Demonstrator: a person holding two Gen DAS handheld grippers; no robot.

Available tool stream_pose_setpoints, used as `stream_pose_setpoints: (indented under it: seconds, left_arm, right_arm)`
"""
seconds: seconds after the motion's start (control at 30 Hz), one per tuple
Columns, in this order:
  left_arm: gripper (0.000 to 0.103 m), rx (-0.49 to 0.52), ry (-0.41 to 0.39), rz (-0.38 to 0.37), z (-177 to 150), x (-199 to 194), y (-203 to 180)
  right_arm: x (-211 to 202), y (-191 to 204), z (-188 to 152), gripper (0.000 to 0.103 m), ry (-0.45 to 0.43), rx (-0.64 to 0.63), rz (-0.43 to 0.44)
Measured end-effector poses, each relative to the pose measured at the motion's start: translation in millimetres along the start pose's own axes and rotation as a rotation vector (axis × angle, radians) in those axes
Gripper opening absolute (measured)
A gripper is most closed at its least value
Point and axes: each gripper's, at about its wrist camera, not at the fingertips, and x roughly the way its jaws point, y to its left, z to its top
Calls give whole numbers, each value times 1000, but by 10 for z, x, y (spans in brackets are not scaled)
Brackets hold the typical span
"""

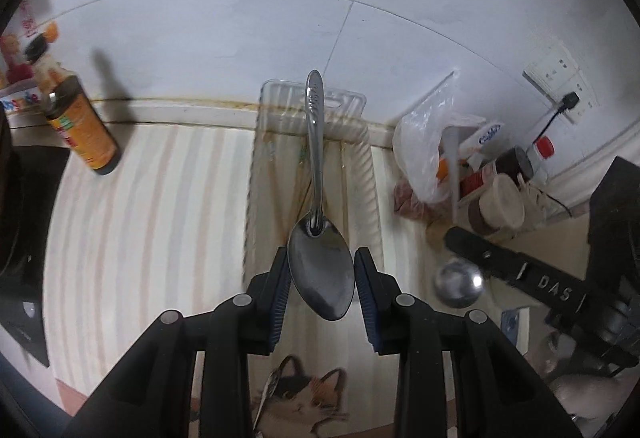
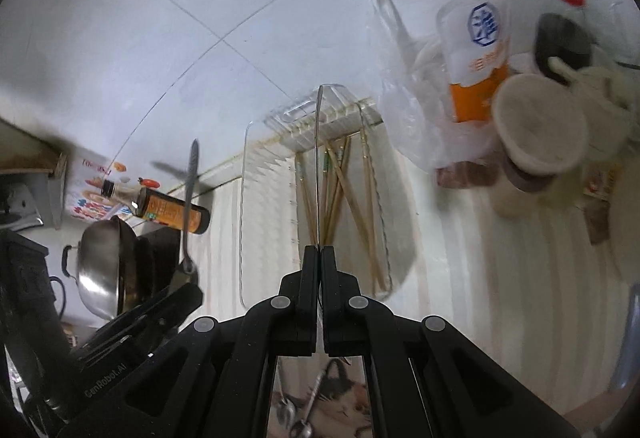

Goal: Organize utensils

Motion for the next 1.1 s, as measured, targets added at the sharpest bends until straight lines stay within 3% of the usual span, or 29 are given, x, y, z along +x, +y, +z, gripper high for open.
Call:
stream_pose_setpoints:
  seconds: [0.37, 0.43, 0.53, 0.63, 0.7, 0.77, 0.83, 0.97, 1.03, 1.07, 1.1]
  left_arm:
    - [30, -30, 87, -48, 262, 431, 117]
    - [30, -34, 101, -37, 259, 473, 156]
    - [30, -42, 97, -14, 218, 445, 209]
    - [42, -30, 61, 65, 158, 318, 269]
    - [59, -23, 18, 131, 97, 191, 341]
    - [66, -20, -12, 176, 25, 89, 418]
    - [67, -7, -42, 233, -125, -18, 536]
    - [68, -8, -65, 323, -487, -144, 797]
    - [85, -15, -78, 368, -727, -182, 948]
    - [99, -22, -84, 400, -885, -188, 1046]
    - [103, -23, -80, 415, -972, -177, 1092]
  right_arm:
    - [634, -42, 313, 1, 94, 21, -3]
    - [774, -36, 326, 2, 147, 7, 11]
    - [887, -51, 323, 4, 152, 0, -31]
    - [850, -81, 277, 4, 140, -5, -50]
    - [772, -76, 232, 4, 123, -20, -68]
    - [654, -77, 162, 4, 102, -30, -88]
    - [466, -93, 44, 7, 67, -31, -111]
    - [232, -112, -256, 29, 43, -27, -146]
    - [243, -114, -555, 33, 76, -6, -141]
    - [291, -92, -680, 35, 99, -3, -139]
    - [359, -72, -835, 36, 128, 1, -132]
